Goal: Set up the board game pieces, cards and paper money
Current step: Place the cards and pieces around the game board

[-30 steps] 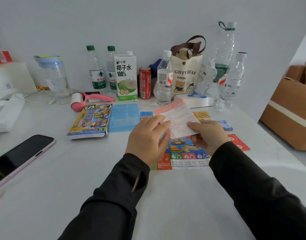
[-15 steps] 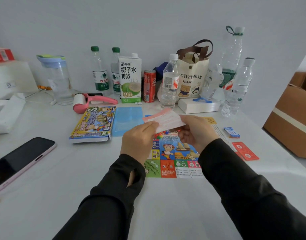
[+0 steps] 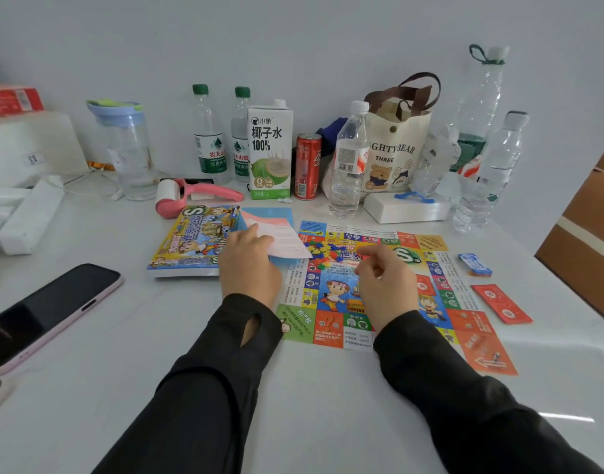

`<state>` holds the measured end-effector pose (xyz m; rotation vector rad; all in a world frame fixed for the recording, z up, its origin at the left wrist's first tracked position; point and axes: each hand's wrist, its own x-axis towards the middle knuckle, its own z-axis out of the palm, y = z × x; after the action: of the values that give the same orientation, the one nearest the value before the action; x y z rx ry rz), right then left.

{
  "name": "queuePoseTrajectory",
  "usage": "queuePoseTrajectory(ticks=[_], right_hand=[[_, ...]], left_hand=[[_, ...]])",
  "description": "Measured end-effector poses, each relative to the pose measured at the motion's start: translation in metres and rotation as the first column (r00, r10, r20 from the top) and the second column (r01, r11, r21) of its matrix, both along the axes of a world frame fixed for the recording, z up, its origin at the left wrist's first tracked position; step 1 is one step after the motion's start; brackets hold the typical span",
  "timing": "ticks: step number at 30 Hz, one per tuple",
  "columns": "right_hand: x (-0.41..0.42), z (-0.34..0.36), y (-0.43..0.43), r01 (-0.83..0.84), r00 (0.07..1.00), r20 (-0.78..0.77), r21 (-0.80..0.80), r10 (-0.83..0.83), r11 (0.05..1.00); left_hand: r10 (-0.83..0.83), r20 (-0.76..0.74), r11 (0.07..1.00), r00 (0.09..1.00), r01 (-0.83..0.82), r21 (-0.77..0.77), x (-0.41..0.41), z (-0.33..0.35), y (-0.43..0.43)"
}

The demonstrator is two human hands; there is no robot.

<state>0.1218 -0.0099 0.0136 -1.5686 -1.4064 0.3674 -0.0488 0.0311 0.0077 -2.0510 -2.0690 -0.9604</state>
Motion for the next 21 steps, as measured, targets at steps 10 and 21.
queuePoseTrajectory(ticks=[10,21], right_hand=[[-0.012,0.0,-0.007,-0.032,0.731,0.646,-0.291,0.221,0.956],[-0.007,0.001,-0.009,0.015,0.686,0.657,-0.443,0.313,0.897]], left_hand=[[-0.139,-0.348,0.988,0.927,0.104,-0.116,0.011,-0.001,0.002],[-0.014,-0.294,0.999,0.956,0.001,-0.045,0.004,0.0,0.011]])
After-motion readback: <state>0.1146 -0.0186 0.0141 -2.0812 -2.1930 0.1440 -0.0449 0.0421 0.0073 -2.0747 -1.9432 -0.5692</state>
